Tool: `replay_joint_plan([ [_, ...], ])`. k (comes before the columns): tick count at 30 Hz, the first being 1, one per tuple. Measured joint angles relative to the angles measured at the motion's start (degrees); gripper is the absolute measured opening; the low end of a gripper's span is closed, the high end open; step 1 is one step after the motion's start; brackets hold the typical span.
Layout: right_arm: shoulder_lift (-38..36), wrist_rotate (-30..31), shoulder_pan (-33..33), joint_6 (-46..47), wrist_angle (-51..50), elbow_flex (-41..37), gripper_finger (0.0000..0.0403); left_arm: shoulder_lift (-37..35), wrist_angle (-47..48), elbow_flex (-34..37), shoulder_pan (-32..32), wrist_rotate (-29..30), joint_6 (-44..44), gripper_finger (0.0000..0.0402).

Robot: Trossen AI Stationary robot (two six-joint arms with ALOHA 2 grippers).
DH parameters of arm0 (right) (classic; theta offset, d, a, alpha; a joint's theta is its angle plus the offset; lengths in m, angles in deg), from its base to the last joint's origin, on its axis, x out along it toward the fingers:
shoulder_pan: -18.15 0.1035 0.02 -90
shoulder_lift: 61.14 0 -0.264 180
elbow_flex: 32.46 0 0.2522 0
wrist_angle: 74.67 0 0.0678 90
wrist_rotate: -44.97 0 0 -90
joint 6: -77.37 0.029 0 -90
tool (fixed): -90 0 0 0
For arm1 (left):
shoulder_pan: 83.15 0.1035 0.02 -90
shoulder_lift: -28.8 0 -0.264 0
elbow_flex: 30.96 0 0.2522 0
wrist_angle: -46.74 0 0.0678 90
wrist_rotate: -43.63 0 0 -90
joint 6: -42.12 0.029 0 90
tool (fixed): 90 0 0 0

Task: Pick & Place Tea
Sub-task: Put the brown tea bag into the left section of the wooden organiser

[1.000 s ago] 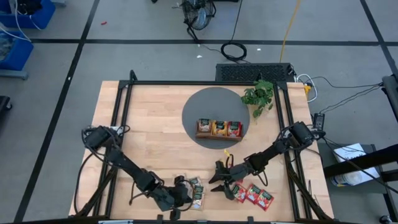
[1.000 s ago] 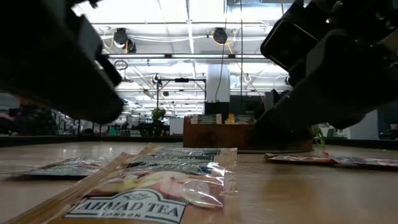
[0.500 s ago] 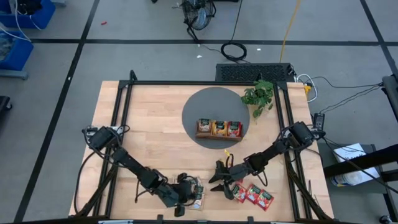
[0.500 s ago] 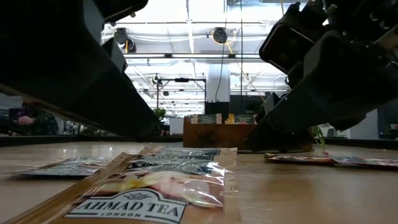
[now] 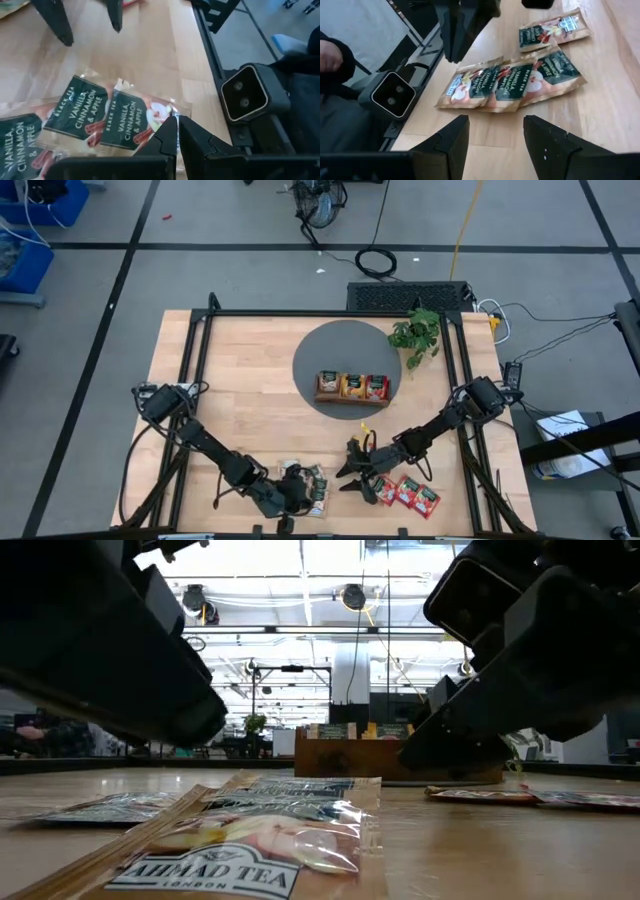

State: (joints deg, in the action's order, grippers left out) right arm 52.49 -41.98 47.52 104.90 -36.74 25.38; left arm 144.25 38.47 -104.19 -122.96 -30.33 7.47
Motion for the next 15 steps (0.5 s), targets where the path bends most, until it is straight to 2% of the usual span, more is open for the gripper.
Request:
replay_joint_plan([
  [6, 0.0, -0.1, 0.0, -2.4, -1.5, 0.5, 0.0172, 4.0, -2.0, 0.0, 2.1, -3.6, -1.1, 0.0017],
  [10, 0.0, -0.1, -0.2, -1.6, -5.0, 0.6, 0.0173, 5.1, -3.2, -0.1, 3.2, -3.8, -1.6, 0.0004],
  [15, 1.1, 0.3, -1.2, 1.2, -5.9, 0.6, 0.0172, 5.1, -3.2, -0.1, 3.8, -3.8, -1.0, 0.0018],
])
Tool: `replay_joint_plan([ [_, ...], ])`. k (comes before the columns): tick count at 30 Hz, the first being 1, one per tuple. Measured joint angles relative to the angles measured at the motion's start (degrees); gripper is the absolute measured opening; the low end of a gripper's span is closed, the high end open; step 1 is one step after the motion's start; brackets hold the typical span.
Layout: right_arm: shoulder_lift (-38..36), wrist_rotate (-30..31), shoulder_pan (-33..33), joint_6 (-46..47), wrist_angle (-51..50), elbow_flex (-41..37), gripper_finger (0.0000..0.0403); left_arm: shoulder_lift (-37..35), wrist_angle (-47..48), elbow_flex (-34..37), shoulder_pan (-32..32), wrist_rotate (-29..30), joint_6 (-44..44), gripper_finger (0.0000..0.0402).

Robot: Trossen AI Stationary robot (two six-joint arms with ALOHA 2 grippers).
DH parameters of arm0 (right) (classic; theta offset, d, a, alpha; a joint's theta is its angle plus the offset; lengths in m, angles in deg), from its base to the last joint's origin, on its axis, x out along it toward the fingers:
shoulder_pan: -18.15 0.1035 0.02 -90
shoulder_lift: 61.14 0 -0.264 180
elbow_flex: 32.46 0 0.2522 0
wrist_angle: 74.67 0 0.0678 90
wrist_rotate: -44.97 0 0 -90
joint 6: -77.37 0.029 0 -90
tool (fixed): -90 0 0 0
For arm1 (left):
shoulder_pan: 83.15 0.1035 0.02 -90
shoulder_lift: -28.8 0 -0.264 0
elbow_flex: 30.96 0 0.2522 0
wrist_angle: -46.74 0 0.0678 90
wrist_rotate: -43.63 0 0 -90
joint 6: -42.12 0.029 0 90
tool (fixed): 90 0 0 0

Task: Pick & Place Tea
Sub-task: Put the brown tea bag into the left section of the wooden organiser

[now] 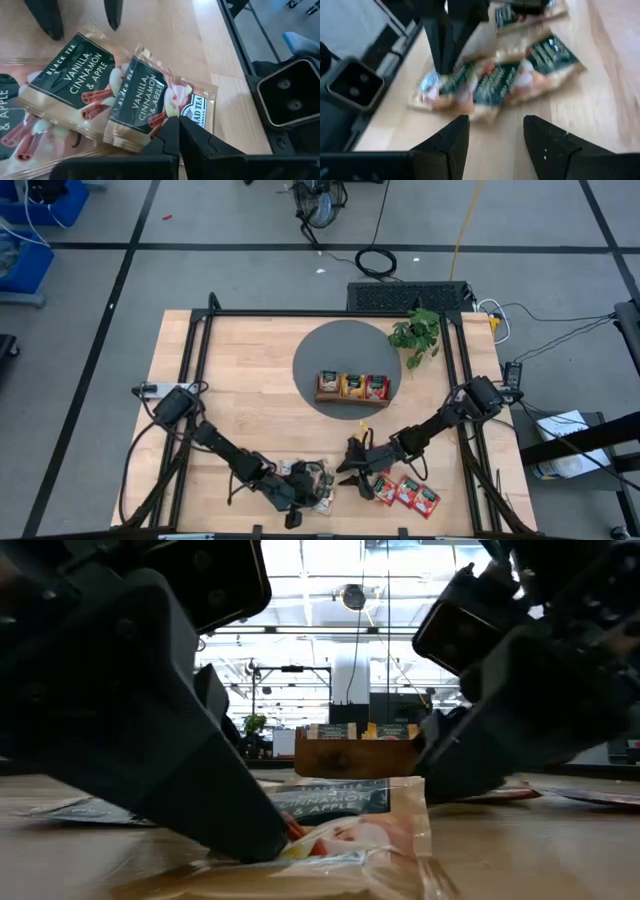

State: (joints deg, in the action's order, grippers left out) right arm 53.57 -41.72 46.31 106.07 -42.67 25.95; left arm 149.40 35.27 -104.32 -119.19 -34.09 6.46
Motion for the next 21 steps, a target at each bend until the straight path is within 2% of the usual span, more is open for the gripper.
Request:
replay_joint_plan([
  [6, 3.2, -2.2, -0.7, 0.8, 7.6, 0.2, 0.0176, 0.1, -0.2, 0.0, 0.7, 1.3, 0.7, 0.0005],
  [12, 3.3, -3.2, -0.7, 1.1, 7.1, 0.1, 0.0166, 0.1, -0.2, 0.0, 0.7, 1.5, 1.3, 0.0017],
  [17, 3.4, -5.2, -0.8, 0.9, 5.3, 0.1, 0.014, 0.1, -0.3, 0.1, 0.7, 1.8, 1.8, 0.0005],
  [21, 3.5, -5.4, -0.8, -1.3, 5.7, 0.0, 0.0098, 0.2, -0.4, 0.1, 0.8, 2.0, 2.1, 0.0015],
])
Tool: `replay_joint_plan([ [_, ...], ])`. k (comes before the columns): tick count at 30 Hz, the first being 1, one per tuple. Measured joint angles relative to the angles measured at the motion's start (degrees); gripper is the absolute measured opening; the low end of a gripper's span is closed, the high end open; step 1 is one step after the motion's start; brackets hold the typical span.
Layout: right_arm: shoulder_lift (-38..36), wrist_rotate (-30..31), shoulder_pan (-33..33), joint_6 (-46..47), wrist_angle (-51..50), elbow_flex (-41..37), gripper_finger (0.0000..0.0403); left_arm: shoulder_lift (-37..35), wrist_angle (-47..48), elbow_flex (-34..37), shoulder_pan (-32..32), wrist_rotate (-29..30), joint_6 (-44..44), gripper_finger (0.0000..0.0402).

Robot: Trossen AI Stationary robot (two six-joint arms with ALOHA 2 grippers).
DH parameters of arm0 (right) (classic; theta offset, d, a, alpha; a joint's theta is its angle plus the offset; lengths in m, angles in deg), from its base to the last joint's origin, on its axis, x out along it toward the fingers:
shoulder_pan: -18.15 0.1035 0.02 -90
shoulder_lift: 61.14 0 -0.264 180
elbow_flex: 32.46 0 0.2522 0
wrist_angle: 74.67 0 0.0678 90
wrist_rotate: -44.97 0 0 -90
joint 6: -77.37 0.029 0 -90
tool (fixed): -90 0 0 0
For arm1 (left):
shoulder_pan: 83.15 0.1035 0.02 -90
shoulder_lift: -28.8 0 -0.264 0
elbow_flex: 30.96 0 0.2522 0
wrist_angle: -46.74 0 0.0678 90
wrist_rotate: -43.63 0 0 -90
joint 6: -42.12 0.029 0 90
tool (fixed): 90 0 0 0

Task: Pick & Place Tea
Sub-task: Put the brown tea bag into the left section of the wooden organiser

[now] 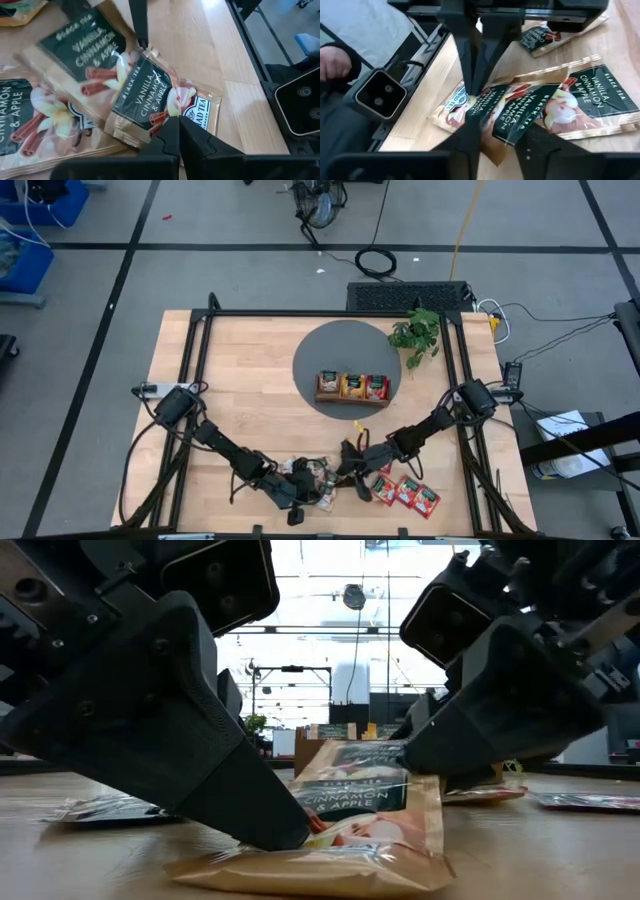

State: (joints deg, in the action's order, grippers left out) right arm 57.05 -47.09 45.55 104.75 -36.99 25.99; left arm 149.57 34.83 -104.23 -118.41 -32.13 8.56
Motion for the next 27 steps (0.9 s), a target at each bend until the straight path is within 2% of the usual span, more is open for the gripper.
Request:
replay_joint_plan([
  [6, -0.5, -0.2, 0.0, -3.8, 0.3, -0.1, 0.0008, 0.0, 0.0, 0.0, 0.0, 1.3, 0.0, 0.0031],
  [11, -2.9, -0.2, -0.4, -5.3, -2.5, -0.2, 0.0008, 0.0, -0.6, 0.0, 0.0, 1.5, 0.6, 0.0032],
  [15, -8.0, -0.2, -1.7, -8.7, -8.3, -0.3, 0.0003, 0.1, -2.6, 0.1, -0.4, 1.9, 3.0, 0.0033],
  [20, -16.6, 0.4, -4.0, -13.8, -19.0, 0.4, 0.0001, 0.2, -3.1, 0.1, -0.8, 3.5, 3.3, 0.0033],
  [24, -23.8, 0.8, -6.4, -18.8, -35.4, 4.5, 0.0001, 0.1, -4.0, 0.1, -0.8, 3.9, 4.5, 0.0033],
  [27, -27.4, 3.8, -9.1, -23.3, -48.1, 8.6, 0.0001, 0.1, -5.3, 0.1, -0.8, 4.0, 5.8, 0.0033],
])
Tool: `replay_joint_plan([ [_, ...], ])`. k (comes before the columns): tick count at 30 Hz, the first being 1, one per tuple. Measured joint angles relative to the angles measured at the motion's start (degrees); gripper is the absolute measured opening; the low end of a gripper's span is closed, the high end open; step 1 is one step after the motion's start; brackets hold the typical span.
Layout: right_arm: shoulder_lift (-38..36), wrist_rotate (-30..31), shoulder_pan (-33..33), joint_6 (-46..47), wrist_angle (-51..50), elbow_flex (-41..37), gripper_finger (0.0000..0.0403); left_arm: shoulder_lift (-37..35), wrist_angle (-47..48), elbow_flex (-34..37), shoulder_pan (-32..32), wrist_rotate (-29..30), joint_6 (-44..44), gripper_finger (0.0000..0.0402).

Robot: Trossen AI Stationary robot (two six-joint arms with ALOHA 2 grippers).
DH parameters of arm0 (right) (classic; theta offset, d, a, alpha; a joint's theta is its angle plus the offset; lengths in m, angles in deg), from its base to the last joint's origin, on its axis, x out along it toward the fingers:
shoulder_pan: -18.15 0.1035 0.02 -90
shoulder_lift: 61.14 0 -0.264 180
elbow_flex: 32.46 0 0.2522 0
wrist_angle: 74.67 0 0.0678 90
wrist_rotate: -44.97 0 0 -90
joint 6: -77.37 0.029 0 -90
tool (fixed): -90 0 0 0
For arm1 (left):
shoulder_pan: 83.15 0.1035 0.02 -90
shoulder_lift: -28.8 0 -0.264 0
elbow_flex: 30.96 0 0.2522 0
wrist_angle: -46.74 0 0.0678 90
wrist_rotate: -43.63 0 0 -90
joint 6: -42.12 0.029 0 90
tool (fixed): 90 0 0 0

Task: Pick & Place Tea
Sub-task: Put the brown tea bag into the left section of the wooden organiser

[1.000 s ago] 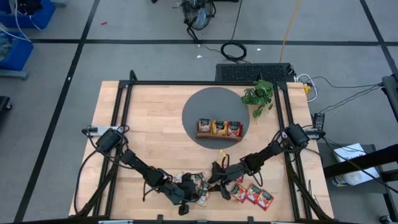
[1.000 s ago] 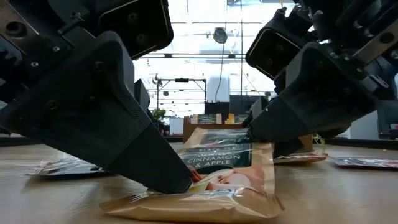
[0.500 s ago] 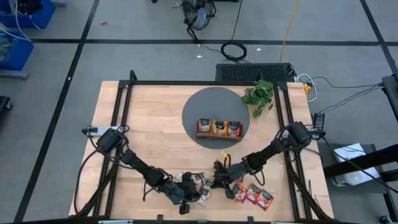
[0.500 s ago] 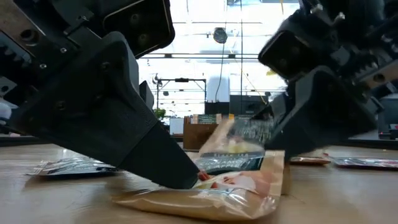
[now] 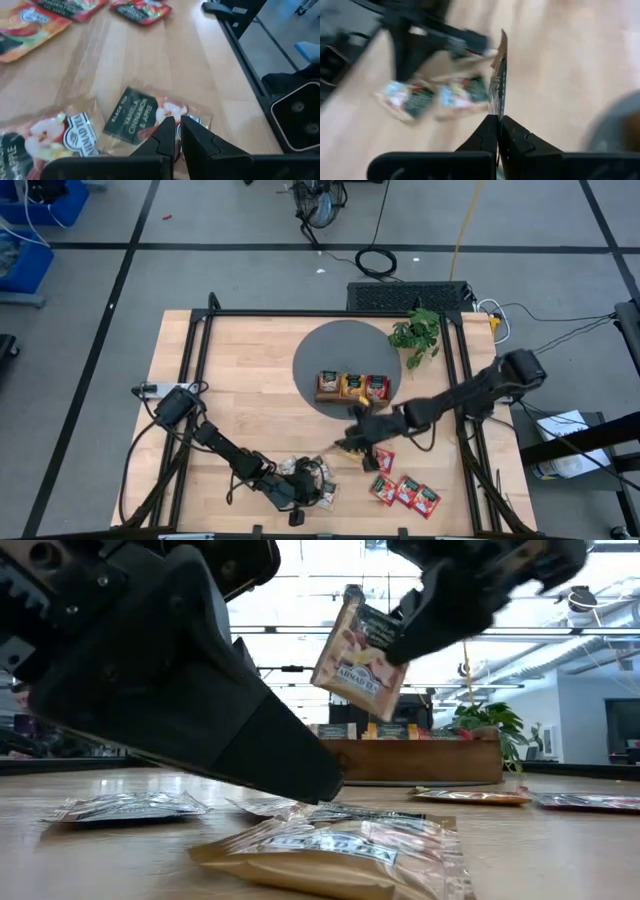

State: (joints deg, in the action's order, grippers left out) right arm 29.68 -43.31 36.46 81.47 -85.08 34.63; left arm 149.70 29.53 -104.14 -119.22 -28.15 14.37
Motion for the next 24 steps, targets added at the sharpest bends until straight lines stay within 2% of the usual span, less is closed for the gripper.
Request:
replay_joint_plan([
  [4, -1.4, -0.3, -5.6, -6.6, -14.7, 6.2, 0.0, 0.0, -1.1, 0.0, -0.2, 0.0, 1.1, 0.0033],
  [6, -0.9, 0.1, -8.1, -9.7, -18.7, 8.0, 0.0, 0.0, -2.1, 0.0, -0.2, 0.0, 1.7, 0.0033],
  [12, -0.6, 2.8, -14.7, -17.1, -15.6, 8.8, 0.0, -0.1, -4.2, 0.0, -0.9, 0.0, 4.0, 0.0033],
  [24, 0.6, 2.4, -21.8, -21.9, -16.2, 10.0, 0.0, -0.1, -3.7, 0.0, -0.7, 0.0, 5.2, 0.0033],
])
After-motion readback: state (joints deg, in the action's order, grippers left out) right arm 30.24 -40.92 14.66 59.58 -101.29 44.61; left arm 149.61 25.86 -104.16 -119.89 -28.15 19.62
